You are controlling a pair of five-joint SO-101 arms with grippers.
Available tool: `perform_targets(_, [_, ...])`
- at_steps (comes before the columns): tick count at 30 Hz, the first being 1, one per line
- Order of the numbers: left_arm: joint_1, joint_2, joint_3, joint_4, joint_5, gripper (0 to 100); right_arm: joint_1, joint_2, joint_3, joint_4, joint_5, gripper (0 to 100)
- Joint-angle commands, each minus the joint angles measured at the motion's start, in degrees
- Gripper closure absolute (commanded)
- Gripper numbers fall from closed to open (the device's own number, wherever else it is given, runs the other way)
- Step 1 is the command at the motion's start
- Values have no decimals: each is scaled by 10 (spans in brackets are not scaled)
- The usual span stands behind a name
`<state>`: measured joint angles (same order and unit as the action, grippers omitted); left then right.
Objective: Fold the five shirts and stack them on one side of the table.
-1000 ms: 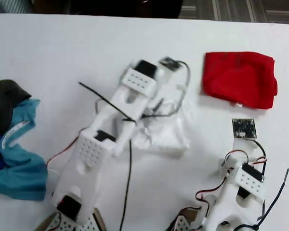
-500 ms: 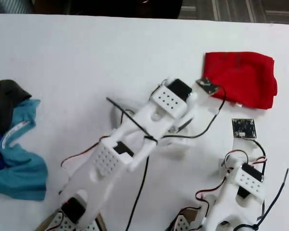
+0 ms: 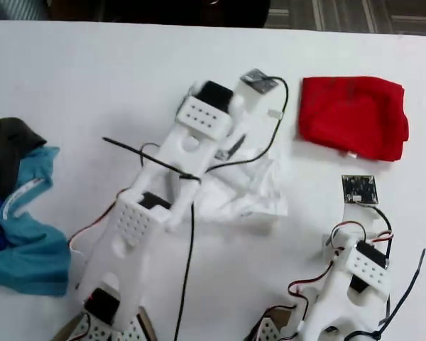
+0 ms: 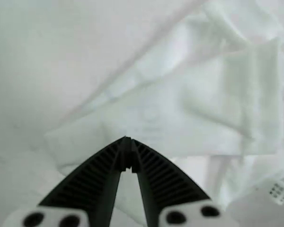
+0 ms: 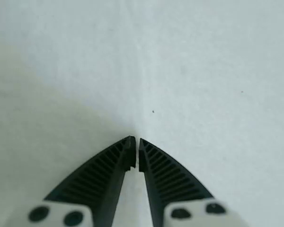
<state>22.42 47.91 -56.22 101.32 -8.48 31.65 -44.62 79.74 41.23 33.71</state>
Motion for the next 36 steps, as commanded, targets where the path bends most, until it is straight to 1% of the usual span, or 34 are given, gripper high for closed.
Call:
perform_targets(1, [3, -57, 47, 11, -6, 973, 4, -19, -3, -9, -1, 977])
perform_targets(6, [54, -120, 189, 10, -5, 973, 4, -19, -3, -9, -1, 977])
perform_targets(10, [73, -166, 241, -1, -5, 973, 4, -19, -3, -9, -1, 977])
perform_targets(13, [76, -164, 270, -44, -5, 973, 4, -19, -3, -9, -1, 977])
perform_targets(16, [80, -142, 308, -113, -5, 973, 4, -19, -3, -9, -1, 977])
perform_targets(20, [79, -116, 298, -168, 19, 973, 4, -19, -3, -9, -1, 977])
perform_targets(24, [80, -108, 242, -179, 31, 973, 4, -19, -3, -9, -1, 977])
perform_targets(29, [77, -105, 237, -260, 31, 973, 4, -19, -3, -9, -1, 977])
perform_targets(32, [67, -79, 232, -311, 33, 973, 4, -19, -3, -9, -1, 977])
perform_targets(34, [52, -66, 232, -344, 58, 973, 4, -19, -3, -9, -1, 977])
perform_targets(36, [34, -62, 231, -364, 112, 973, 4, -19, -3, -9, -1, 977])
